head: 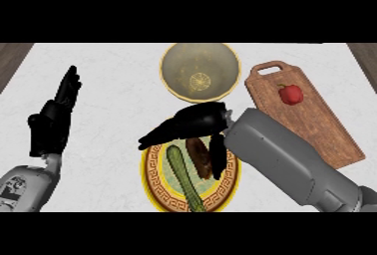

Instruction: Pick the squash from the plate and place it in the bowl

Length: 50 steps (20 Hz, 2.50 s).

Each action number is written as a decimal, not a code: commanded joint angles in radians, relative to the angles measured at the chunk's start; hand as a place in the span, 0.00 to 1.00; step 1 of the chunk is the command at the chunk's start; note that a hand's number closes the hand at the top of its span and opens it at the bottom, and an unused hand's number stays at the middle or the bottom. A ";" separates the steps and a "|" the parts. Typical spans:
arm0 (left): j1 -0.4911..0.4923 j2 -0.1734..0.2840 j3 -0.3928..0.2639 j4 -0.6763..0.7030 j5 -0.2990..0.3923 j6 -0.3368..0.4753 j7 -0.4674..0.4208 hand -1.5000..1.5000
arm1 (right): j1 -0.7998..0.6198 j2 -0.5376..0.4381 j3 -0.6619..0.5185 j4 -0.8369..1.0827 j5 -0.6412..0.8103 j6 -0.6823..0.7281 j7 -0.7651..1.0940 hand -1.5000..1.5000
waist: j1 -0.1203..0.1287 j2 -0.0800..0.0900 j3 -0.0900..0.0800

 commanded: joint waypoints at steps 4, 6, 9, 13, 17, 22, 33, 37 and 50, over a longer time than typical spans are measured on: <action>0.029 -0.007 0.021 -0.042 -0.030 -0.012 0.023 0.50 | 0.007 -0.026 0.071 0.021 0.159 0.041 -0.049 0.00 | 0.000 -0.001 0.000; 0.023 -0.031 0.008 -0.062 -0.046 -0.004 0.051 0.50 | 0.055 0.037 0.103 -0.014 0.186 0.033 0.031 0.00 | -0.004 -0.003 0.000; 0.037 -0.020 0.036 -0.090 -0.059 -0.028 0.058 0.50 | 0.078 0.061 0.087 0.053 0.251 -0.001 -0.007 0.00 | -0.001 -0.002 0.000; 0.020 -0.068 0.041 -0.042 -0.082 -0.036 0.029 0.50 | 0.120 0.130 0.095 0.109 0.320 -0.046 -0.025 0.00 | -0.003 0.000 0.000; -0.039 -0.022 0.106 -0.046 -0.065 -0.086 0.098 0.50 | 0.119 0.148 0.082 0.214 0.372 -0.080 -0.115 0.00 | 0.000 0.001 0.000; -0.014 -0.094 0.094 -0.005 -0.106 -0.084 0.037 0.50 | 0.132 0.196 0.069 0.279 0.445 -0.109 -0.152 0.00 | -0.005 0.001 0.000; 0.028 -0.084 0.147 -0.067 -0.118 -0.140 0.058 0.50 | 0.208 0.230 0.131 0.230 0.538 -0.236 -0.219 1.00 | -0.004 -0.001 0.000; 0.036 -0.128 0.119 -0.091 -0.157 -0.127 0.074 0.50 | 0.169 0.230 0.088 0.236 0.502 -0.211 -0.248 1.00 | 0.000 -0.001 0.000; 0.042 -0.144 0.109 -0.090 -0.171 -0.137 0.082 0.50 | 0.280 0.230 -0.029 0.047 0.346 -0.455 0.490 1.00 | 0.033 -0.021 -0.001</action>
